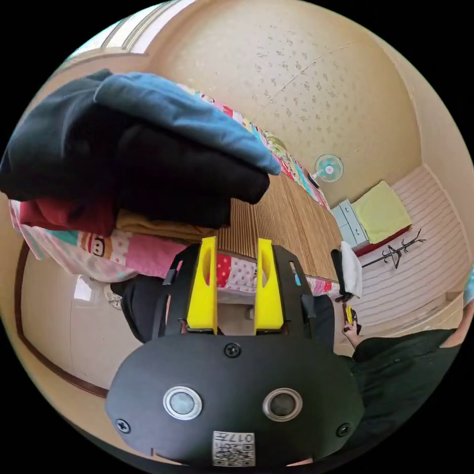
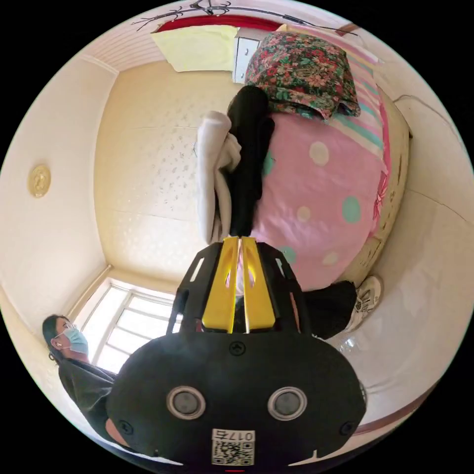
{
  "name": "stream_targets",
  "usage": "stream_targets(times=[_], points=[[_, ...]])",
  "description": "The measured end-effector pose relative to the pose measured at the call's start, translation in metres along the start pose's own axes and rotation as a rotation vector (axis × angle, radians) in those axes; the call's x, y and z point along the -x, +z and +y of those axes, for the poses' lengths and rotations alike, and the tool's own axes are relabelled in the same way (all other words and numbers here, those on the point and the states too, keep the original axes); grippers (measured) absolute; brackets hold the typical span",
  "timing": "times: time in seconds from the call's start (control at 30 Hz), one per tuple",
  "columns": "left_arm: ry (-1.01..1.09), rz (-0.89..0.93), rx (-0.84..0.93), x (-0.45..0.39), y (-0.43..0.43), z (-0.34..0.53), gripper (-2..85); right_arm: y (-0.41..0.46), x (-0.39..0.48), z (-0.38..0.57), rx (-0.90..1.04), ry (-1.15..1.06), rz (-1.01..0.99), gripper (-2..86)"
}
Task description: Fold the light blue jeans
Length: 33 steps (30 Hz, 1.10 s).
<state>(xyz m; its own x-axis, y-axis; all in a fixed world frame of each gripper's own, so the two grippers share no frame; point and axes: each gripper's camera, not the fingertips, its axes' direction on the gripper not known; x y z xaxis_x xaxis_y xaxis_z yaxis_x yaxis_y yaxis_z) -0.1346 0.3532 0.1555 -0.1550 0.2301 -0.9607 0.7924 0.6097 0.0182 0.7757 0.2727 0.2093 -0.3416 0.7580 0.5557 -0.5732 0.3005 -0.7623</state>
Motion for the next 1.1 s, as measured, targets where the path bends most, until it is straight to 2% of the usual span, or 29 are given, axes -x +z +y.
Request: stream_targets(times=[0.1,0.27,0.33,0.4,0.43,0.47,0.53,0.6,0.67,0.73,0.8,0.87,0.97,1.03,1.1], points=[[0.064,-0.087,-0.139,-0.036,-0.036,-0.029,12.4,-0.014,-0.003,0.055,-0.019,-0.031,-0.119,1.0],[0.138,-0.153,-0.212,-0.087,-0.037,-0.093,14.4,-0.011,0.002,0.099,-0.067,-0.044,-0.364,0.5],[0.133,-0.204,-0.193,-0.094,-0.015,-0.113,13.5,-0.001,0.013,0.101,-0.035,-0.064,-0.428,0.4],[0.083,-0.279,-0.002,-0.087,0.051,-0.135,10.5,0.017,0.036,0.099,0.059,-0.108,-0.467,0.3],[0.062,-0.284,0.035,-0.083,0.068,-0.136,9.7,0.021,0.043,0.098,0.086,-0.12,-0.469,0.3],[0.046,-0.274,0.008,-0.085,0.076,-0.129,7.7,0.031,0.057,0.098,0.143,-0.148,-0.471,0.4],[-0.002,-0.168,-0.064,-0.09,0.062,-0.123,3.8,0.046,0.079,0.101,0.229,-0.193,-0.48,0.4],[-0.083,0.093,-0.181,-0.099,0.038,-0.124,0.4,0.065,0.111,0.11,0.332,-0.268,-0.485,0.4],[-0.071,0.27,-0.183,-0.132,0.025,-0.13,-0.3,0.081,0.137,0.122,0.416,-0.336,-0.479,0.5],[0.109,0.307,-0.201,-0.206,0.003,-0.121,-0.6,0.096,0.16,0.141,0.485,-0.4,-0.487,0.6],[0.36,0.264,-0.21,-0.307,-0.012,-0.07,-0.8,0.113,0.181,0.175,0.553,-0.454,-0.531,0.8],[0.44,0.313,-0.168,-0.348,-0.001,-0.02,-0.8,0.125,0.187,0.201,0.595,-0.455,-0.539,1.3],[0.414,0.476,-0.041,-0.365,0.041,0.063,-0.9,0.145,0.187,0.24,0.678,-0.43,-0.487,3.8],[0.397,0.537,0.047,-0.365,0.059,0.109,-0.9,0.164,0.182,0.265,0.778,-0.39,-0.427,7.1],[0.378,0.613,0.104,-0.358,0.061,0.159,-0.9,0.196,0.164,0.3,0.97,-0.302,-0.321,12.9]])
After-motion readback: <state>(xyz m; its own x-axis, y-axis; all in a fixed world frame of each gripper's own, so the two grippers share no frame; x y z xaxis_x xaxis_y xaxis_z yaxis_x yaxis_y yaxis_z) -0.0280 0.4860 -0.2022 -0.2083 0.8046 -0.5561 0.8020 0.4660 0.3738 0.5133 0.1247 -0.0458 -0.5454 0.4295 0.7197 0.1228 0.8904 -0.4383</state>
